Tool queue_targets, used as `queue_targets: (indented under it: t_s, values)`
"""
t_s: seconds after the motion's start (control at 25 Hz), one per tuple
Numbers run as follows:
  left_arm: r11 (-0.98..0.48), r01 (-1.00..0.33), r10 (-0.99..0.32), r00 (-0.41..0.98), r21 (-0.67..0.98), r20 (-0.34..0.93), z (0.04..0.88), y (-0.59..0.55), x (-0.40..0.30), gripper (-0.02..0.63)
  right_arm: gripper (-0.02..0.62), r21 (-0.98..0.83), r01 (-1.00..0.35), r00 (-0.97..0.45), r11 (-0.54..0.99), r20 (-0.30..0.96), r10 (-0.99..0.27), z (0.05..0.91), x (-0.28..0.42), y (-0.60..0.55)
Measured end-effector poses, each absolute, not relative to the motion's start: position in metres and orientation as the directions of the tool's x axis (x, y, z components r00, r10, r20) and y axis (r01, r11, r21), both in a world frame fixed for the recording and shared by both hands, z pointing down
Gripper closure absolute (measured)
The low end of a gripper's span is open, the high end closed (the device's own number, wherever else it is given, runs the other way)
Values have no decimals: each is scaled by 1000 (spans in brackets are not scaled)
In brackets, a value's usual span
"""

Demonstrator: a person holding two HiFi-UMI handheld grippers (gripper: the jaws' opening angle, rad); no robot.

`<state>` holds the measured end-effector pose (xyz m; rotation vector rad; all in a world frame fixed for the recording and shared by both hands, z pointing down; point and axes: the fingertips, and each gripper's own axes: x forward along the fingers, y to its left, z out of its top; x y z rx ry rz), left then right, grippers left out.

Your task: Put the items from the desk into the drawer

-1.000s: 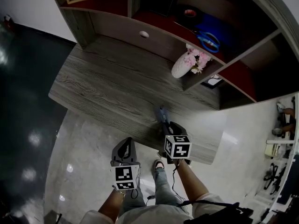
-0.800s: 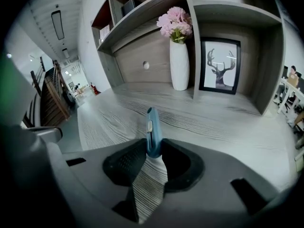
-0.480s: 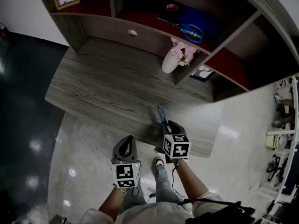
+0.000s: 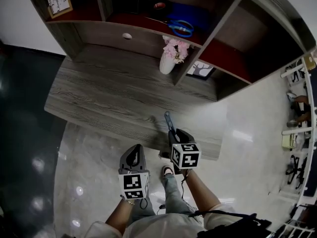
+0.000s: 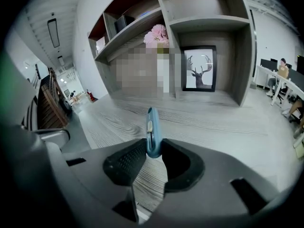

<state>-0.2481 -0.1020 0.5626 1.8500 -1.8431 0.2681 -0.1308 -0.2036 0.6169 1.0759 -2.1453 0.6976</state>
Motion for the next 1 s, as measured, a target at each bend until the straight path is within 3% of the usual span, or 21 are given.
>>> queue_targets:
  t_s: [1.0]
  values:
    - [-105, -969, -850, 203, 222, 486, 561, -82, -150, 608, 497, -212, -882, -427, 422, 738, -523, 610, -38, -125]
